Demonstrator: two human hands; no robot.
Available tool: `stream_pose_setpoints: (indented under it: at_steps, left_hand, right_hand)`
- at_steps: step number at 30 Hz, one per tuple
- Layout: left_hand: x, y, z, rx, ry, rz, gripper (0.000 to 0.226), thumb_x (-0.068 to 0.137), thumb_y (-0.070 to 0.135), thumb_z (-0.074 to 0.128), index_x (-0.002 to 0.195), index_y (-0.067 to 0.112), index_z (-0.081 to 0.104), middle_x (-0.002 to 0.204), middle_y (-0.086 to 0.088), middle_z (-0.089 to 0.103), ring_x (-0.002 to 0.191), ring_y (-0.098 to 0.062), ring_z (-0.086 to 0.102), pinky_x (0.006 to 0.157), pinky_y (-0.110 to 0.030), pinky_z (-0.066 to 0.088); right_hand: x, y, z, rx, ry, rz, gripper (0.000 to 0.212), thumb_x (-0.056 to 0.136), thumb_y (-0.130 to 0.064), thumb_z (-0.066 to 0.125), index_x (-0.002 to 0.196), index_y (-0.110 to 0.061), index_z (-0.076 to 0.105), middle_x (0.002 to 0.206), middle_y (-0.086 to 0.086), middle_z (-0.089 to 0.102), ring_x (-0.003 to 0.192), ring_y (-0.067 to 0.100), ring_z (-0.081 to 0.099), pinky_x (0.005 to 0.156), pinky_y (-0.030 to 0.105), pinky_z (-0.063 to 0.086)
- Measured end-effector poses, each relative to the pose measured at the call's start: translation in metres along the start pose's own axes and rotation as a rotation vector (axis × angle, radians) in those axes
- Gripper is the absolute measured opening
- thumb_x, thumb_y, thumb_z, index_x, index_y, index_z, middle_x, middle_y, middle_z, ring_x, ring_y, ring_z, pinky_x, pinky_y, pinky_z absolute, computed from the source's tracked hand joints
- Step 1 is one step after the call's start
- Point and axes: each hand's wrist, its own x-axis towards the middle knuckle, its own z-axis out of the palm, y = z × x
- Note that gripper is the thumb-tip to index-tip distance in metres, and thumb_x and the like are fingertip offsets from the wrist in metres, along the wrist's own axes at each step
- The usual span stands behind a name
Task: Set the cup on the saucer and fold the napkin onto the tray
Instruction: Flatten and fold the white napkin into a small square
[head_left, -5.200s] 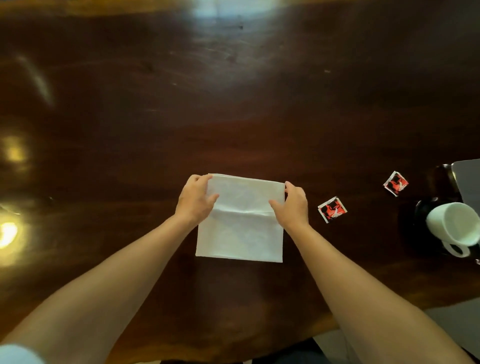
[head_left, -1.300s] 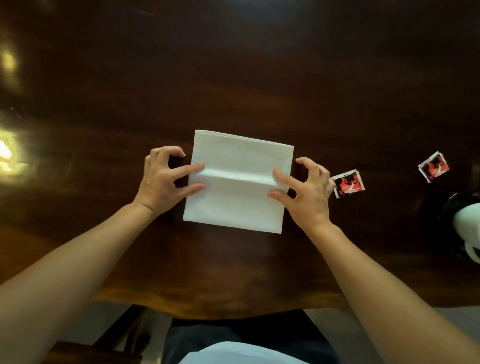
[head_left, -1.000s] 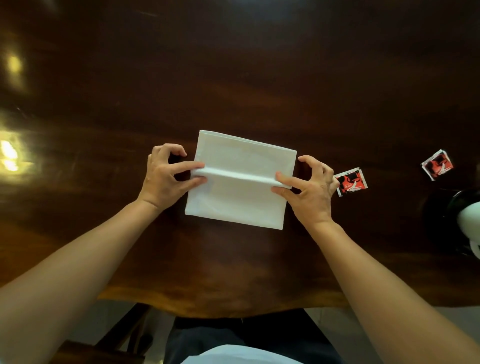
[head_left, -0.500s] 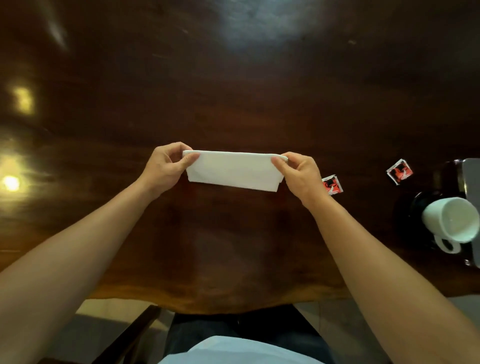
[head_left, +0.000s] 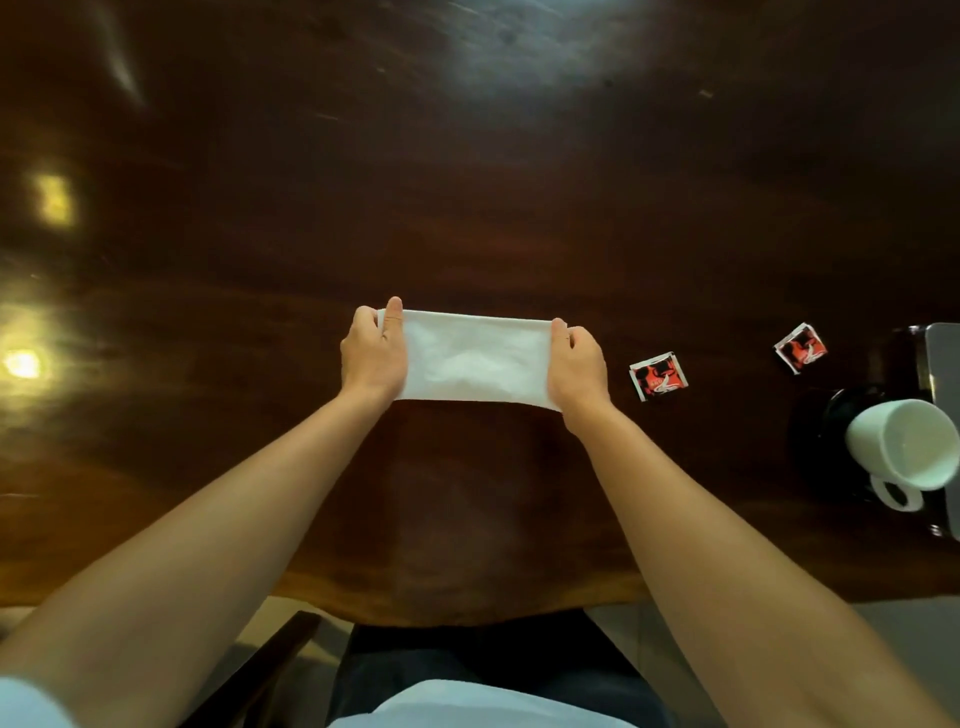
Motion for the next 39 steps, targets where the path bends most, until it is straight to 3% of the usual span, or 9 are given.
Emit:
stream_pose_setpoints:
  at_steps: [3, 7, 12, 17, 23, 26, 29, 34, 39]
  left_hand:
    - [0.001, -0.012, 0.001, 0.021, -0.024, -0.105, 0.040, 0.102, 0.048, 0.046, 0.117, 0.011, 0.049, 0.105, -0.002, 0.057, 0.094, -0.020, 0.055, 0.074, -0.034, 0.041]
    - [-0.001, -0.023, -0.001, 0.080, 0.016, -0.146, 0.045, 0.096, 0.039, 0.063, 0.128, 0.012, 0.045, 0.113, -0.007, 0.060, 0.098, -0.023, 0.061, 0.076, -0.035, 0.051]
    - [-0.013, -0.034, -0.004, 0.157, -0.036, -0.229, 0.056, 0.086, 0.041, 0.075, 0.124, 0.015, 0.044, 0.118, -0.009, 0.058, 0.091, -0.024, 0.066, 0.078, -0.041, 0.060]
    - [-0.024, -0.027, -0.008, -0.183, -0.090, -0.457, 0.061, 0.084, 0.016, 0.081, 0.131, 0.015, 0.042, 0.113, -0.015, 0.057, 0.079, -0.025, 0.073, 0.064, -0.039, 0.064]
    - [-0.021, -0.012, -0.024, -0.436, -0.138, -0.693, 0.045, 0.086, 0.014, 0.078, 0.124, 0.006, 0.054, 0.122, -0.016, 0.056, 0.098, -0.031, 0.069, 0.067, -0.040, 0.063]
    - [-0.020, -0.005, -0.031, -0.407, -0.200, -0.712, 0.058, 0.086, 0.022, 0.080, 0.135, 0.005, 0.053, 0.129, -0.014, 0.056, 0.112, -0.036, 0.063, 0.071, -0.045, 0.063]
    - [-0.020, 0.001, -0.037, -0.573, -0.253, -0.839, 0.038, 0.082, 0.011, 0.082, 0.115, 0.003, 0.064, 0.123, -0.019, 0.062, 0.097, -0.033, 0.069, 0.071, -0.044, 0.065]
    - [-0.010, 0.013, -0.043, -0.823, -0.266, -0.871, 0.017, 0.086, -0.006, 0.072, 0.098, -0.002, 0.061, 0.111, -0.019, 0.064, 0.089, -0.029, 0.069, 0.062, -0.038, 0.063]
    - [0.003, 0.007, -0.040, -0.812, -0.305, -0.712, 0.015, 0.091, -0.003, 0.067, 0.102, 0.008, 0.063, 0.105, -0.013, 0.066, 0.093, -0.023, 0.068, 0.077, -0.036, 0.058]
  right_hand:
    - [-0.001, 0.005, -0.005, 0.106, -0.084, 0.152, 0.026, 0.100, -0.036, 0.056, 0.119, -0.019, 0.054, 0.106, -0.001, 0.057, 0.088, 0.015, 0.062, 0.065, 0.033, 0.062]
    - [-0.004, 0.020, -0.010, 0.029, -0.025, 0.111, 0.055, 0.089, -0.008, 0.071, 0.137, -0.018, 0.046, 0.108, 0.002, 0.056, 0.092, 0.018, 0.063, 0.062, 0.026, 0.058]
    - [-0.009, 0.020, -0.007, 0.106, -0.011, 0.171, 0.058, 0.084, 0.002, 0.073, 0.134, -0.016, 0.050, 0.111, 0.006, 0.059, 0.080, 0.015, 0.064, 0.068, 0.027, 0.060]
    - [-0.013, 0.001, -0.011, 0.311, 0.054, 0.392, 0.047, 0.083, 0.005, 0.075, 0.124, -0.010, 0.057, 0.115, 0.013, 0.060, 0.072, 0.019, 0.071, 0.066, 0.025, 0.061]
    - [-0.016, -0.041, -0.025, 0.580, -0.196, 0.474, 0.015, 0.087, 0.010, 0.068, 0.100, 0.004, 0.062, 0.103, 0.021, 0.064, 0.083, 0.025, 0.071, 0.073, 0.030, 0.063]
    - [-0.015, -0.062, -0.030, 0.792, -0.297, 0.520, 0.009, 0.092, 0.011, 0.061, 0.091, 0.004, 0.057, 0.089, 0.018, 0.059, 0.073, 0.020, 0.066, 0.067, 0.025, 0.060]
    - [-0.012, -0.076, -0.033, 0.880, -0.311, 0.554, 0.010, 0.091, 0.012, 0.062, 0.092, 0.003, 0.058, 0.087, 0.019, 0.059, 0.069, 0.019, 0.065, 0.062, 0.023, 0.058]
    - [-0.006, -0.083, -0.036, 0.781, -0.327, 0.528, 0.011, 0.091, 0.010, 0.062, 0.094, 0.001, 0.057, 0.092, 0.017, 0.059, 0.074, 0.019, 0.065, 0.068, 0.025, 0.059]
    - [0.009, -0.072, -0.036, 0.399, -0.307, 0.348, 0.020, 0.090, 0.006, 0.065, 0.106, -0.006, 0.065, 0.104, 0.012, 0.065, 0.079, 0.019, 0.067, 0.061, 0.027, 0.056]
